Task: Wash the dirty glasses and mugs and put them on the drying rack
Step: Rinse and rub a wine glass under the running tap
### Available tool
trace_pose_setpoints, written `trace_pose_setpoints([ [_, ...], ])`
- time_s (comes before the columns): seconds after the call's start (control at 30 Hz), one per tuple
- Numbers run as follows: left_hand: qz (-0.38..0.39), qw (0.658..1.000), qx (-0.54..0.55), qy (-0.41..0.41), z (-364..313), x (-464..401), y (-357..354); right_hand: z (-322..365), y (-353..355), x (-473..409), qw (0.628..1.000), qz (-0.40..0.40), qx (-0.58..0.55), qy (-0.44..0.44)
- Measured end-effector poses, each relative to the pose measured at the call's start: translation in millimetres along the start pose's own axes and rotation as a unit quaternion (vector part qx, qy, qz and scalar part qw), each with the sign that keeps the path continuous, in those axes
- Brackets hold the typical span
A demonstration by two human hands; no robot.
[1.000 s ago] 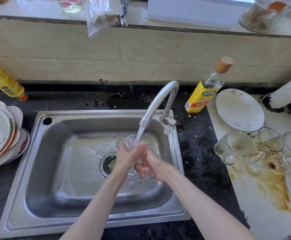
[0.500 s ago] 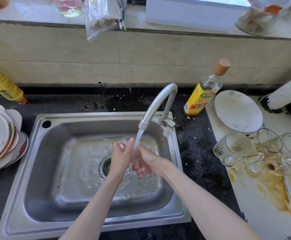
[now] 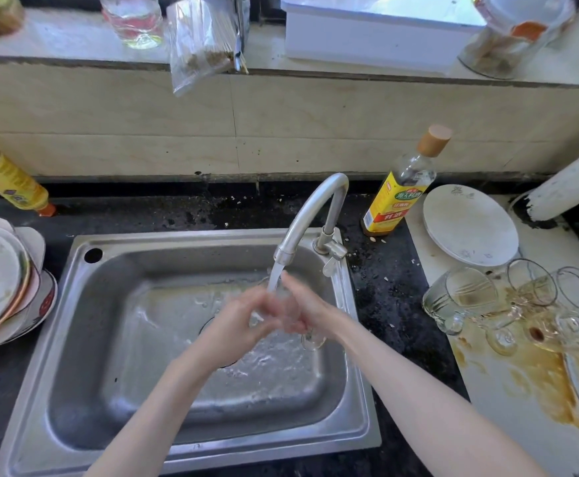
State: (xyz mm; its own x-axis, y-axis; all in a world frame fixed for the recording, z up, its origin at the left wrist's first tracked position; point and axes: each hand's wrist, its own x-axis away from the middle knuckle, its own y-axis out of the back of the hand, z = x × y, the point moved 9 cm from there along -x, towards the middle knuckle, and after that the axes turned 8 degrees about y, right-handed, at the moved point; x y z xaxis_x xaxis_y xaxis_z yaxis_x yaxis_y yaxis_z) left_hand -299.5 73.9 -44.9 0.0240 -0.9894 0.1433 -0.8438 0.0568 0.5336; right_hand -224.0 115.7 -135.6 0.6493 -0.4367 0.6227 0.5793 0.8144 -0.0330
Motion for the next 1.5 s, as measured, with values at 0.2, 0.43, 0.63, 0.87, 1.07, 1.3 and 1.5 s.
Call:
trace_pose_setpoints([
  [0.2,0.091,0.990,-0.023,0.107,22.5,5.7,-9.0,1.6,-9.2,7.2,0.998,0.056,0.016,0.021],
  [0.43,0.041,0.989,0.057,0.131,-4.6,-0.8,10.9,5.9,-3.5,11.5,0.995,-0.049,-0.001,0.086],
  [0.63,0.156,0.979,-0.074,0.106,-10.9,-6.1,-2.4,6.9,-0.5,18.4,0.997,-0.032,-0.026,0.071],
  [0.87,0.070,0.994,0.009,0.084,-22.1,-8.1,-4.7,18.2,12.7,28.5,0.992,-0.064,-0.006,0.112],
  [1.07,0.020,0.991,-0.044,0.123,-11.7,-16.2,5.7,26.4,8.4,28.5,0.990,-0.066,-0.003,0.122],
  [1.3,0.161,0.983,-0.072,0.041,-22.0,-3.3,-9.6,13.6,9.1,15.3,0.992,-0.055,0.019,0.112],
  [1.5,-0.047,0.986,0.022,0.157,6.4,-8.5,19.4,19.5,6.1,18.7,0.985,-0.076,0.024,0.156],
])
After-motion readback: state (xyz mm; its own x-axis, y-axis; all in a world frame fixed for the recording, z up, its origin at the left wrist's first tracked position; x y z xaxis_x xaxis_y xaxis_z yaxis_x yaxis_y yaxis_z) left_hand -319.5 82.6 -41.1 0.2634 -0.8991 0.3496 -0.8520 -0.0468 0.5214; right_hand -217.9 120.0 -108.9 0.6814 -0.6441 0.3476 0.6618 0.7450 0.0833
